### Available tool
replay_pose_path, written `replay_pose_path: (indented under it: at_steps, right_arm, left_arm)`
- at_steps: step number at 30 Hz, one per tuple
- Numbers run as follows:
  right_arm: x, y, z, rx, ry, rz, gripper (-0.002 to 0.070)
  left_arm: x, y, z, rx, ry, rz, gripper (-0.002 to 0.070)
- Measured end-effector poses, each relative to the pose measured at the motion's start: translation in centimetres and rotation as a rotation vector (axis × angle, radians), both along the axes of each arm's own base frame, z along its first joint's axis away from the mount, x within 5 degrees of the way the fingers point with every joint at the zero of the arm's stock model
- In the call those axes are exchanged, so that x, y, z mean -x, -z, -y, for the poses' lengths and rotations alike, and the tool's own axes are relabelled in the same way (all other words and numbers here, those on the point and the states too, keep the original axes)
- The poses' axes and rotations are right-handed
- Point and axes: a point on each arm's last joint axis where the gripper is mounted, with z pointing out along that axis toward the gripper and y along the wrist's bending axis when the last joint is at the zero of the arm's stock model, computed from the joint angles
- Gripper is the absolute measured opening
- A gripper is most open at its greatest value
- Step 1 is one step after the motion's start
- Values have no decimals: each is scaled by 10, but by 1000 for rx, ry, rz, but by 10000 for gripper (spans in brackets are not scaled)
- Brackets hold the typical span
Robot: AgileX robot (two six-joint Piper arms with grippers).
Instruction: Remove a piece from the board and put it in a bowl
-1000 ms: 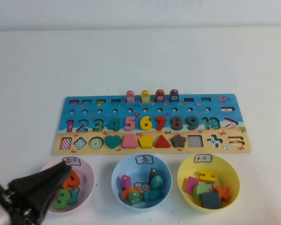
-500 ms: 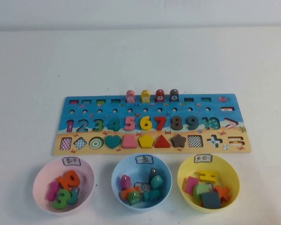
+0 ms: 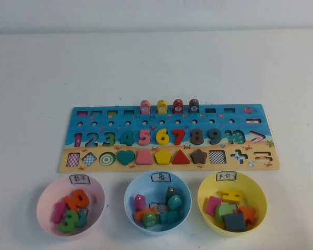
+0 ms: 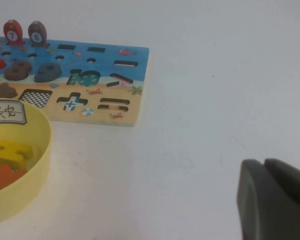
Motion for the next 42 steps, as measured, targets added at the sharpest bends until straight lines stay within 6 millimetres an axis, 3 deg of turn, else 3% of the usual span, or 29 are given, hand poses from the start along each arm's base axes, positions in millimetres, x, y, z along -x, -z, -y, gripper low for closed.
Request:
replay_pose_path:
  at_steps: [42]
  right_arm:
    - [0, 0, 0, -1, 0, 0, -17]
  left_arm:
    - [1, 4, 0, -10, 3, -45, -1]
